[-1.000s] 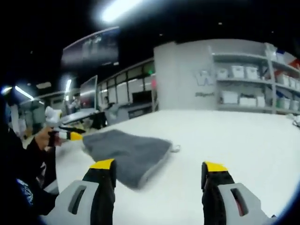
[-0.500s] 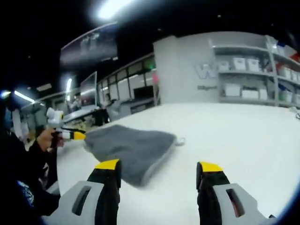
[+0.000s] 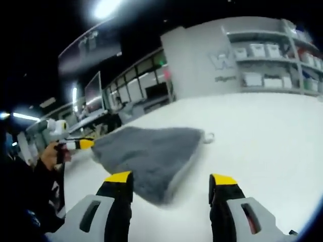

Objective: Open the folded towel by lifting each exposed corner and separating the folded layers until the towel lies flat within the target outline without major curled edges

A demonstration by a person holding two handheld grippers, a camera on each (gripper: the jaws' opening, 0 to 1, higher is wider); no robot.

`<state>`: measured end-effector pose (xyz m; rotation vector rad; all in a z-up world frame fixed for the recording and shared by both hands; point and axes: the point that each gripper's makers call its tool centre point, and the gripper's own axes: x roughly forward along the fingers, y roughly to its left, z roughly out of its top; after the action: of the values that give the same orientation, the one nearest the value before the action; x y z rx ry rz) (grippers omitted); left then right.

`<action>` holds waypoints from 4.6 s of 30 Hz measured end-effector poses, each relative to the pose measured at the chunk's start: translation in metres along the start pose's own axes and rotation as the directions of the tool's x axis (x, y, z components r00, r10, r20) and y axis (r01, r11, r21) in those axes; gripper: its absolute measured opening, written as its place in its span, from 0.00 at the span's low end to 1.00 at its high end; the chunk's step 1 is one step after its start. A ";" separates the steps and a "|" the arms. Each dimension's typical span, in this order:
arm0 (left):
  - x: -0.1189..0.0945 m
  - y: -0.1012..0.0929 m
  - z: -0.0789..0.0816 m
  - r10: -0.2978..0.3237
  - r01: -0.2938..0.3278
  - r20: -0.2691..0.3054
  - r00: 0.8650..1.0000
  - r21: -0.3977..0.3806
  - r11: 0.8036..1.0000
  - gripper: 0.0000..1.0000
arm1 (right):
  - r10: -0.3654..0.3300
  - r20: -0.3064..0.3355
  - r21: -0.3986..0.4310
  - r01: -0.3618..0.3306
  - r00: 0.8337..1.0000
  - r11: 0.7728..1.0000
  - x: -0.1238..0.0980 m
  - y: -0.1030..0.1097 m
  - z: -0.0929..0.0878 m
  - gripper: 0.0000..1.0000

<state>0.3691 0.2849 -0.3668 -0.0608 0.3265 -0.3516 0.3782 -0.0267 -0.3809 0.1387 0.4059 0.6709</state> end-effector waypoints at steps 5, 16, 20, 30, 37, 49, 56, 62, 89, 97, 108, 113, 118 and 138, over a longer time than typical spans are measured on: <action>0.001 0.001 -0.005 0.010 -0.009 -0.015 1.000 0.008 1.000 0.28 | -0.003 -0.018 0.007 0.004 1.000 1.000 0.005 0.000 -0.004 0.51; 0.002 -0.001 -0.008 0.026 -0.023 -0.030 0.999 0.115 0.993 0.24 | -0.031 -0.027 -0.028 0.030 0.999 0.999 0.008 -0.008 -0.006 0.27; 0.002 -0.002 -0.012 0.037 -0.030 -0.041 0.998 0.165 0.986 0.21 | -0.038 -0.044 -0.042 0.036 0.998 0.998 0.008 -0.010 -0.009 0.24; -0.001 -0.004 -0.010 -0.002 0.005 -0.034 0.999 0.080 0.997 0.15 | -0.031 -0.095 -0.068 0.024 0.995 0.997 0.012 -0.008 -0.009 0.31; -0.002 -0.006 -0.013 -0.030 0.031 -0.038 0.999 0.026 0.999 0.09 | -0.031 -0.122 -0.085 0.020 0.992 0.996 0.013 -0.010 -0.012 0.18; -0.010 -0.036 -0.018 -0.106 0.113 -0.090 0.990 0.083 0.990 0.06 | -0.101 -0.168 -0.230 0.060 0.981 0.971 0.013 -0.038 0.003 0.05; -0.015 -0.050 -0.018 -0.141 0.151 -0.101 0.985 0.094 0.984 0.04 | -0.124 -0.201 -0.284 0.063 0.972 0.957 0.018 -0.050 0.012 0.03; -0.018 -0.056 -0.018 -0.158 0.169 -0.105 0.982 0.101 0.980 0.04 | -0.131 -0.225 -0.290 0.062 0.966 0.955 0.023 -0.058 0.008 0.02; -0.025 -0.091 -0.031 -0.222 0.242 -0.138 0.965 0.151 0.958 0.04 | 0.020 -0.278 -0.157 -0.066 0.960 0.985 0.030 -0.056 -0.002 0.11; -0.027 -0.127 -0.035 -0.289 0.319 -0.162 0.943 0.202 0.926 0.04 | -0.080 -0.305 -0.258 -0.001 0.949 0.966 0.037 -0.079 0.009 0.06; -0.024 -0.186 -0.043 -0.383 0.423 -0.196 0.903 0.246 0.872 0.03 | -0.171 -0.359 -0.366 0.030 0.918 0.930 0.054 -0.104 0.020 0.04; -0.022 -0.202 -0.041 -0.401 0.442 -0.199 0.894 0.257 0.859 0.03 | -0.195 -0.381 -0.406 0.026 0.904 0.913 0.063 -0.111 0.024 0.03; -0.018 -0.218 -0.039 -0.411 0.453 -0.197 0.890 0.277 0.848 0.03 | -0.229 -0.417 -0.465 0.010 0.880 0.885 0.072 -0.118 0.028 0.03; 0.012 -0.269 -0.045 -0.435 0.491 -0.227 0.871 0.387 0.781 0.03 | -0.301 -0.529 -0.566 -0.066 0.794 0.822 0.117 -0.142 0.044 0.03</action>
<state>0.2767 0.0289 -0.3819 0.3315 0.3498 -0.9217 0.5607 -0.0634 -0.4140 -0.6906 0.8064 0.6692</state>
